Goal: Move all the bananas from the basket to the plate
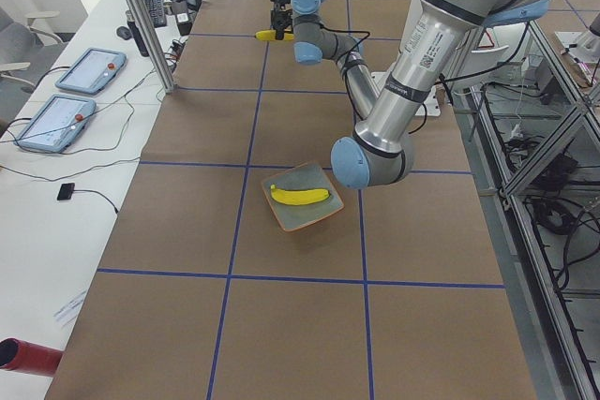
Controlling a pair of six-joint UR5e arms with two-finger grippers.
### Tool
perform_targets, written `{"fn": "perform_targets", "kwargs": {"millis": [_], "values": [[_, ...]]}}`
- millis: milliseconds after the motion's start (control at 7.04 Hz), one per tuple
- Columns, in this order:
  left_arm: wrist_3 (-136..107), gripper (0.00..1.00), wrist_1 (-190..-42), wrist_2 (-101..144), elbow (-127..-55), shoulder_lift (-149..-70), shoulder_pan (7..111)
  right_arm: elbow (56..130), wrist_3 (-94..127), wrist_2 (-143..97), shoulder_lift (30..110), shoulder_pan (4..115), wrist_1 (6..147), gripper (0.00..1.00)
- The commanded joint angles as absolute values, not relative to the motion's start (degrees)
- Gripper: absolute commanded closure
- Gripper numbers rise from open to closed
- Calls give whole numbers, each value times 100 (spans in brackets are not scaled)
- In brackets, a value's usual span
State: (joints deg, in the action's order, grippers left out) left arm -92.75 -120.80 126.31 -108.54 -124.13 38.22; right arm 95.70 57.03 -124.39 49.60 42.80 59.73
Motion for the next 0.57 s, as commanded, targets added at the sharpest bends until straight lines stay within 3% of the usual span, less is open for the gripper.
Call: {"fn": "perform_targets", "kwargs": {"millis": [0,426], "values": [[-9369,0,-12094,12630,-10715,-12629,3788,9580,5704,-12445,4957,4280,5827,100],[-9378,0,-12103,12621,-10592,-12761,3788,9711,5713,-12472,4966,4280,5827,100]]}}
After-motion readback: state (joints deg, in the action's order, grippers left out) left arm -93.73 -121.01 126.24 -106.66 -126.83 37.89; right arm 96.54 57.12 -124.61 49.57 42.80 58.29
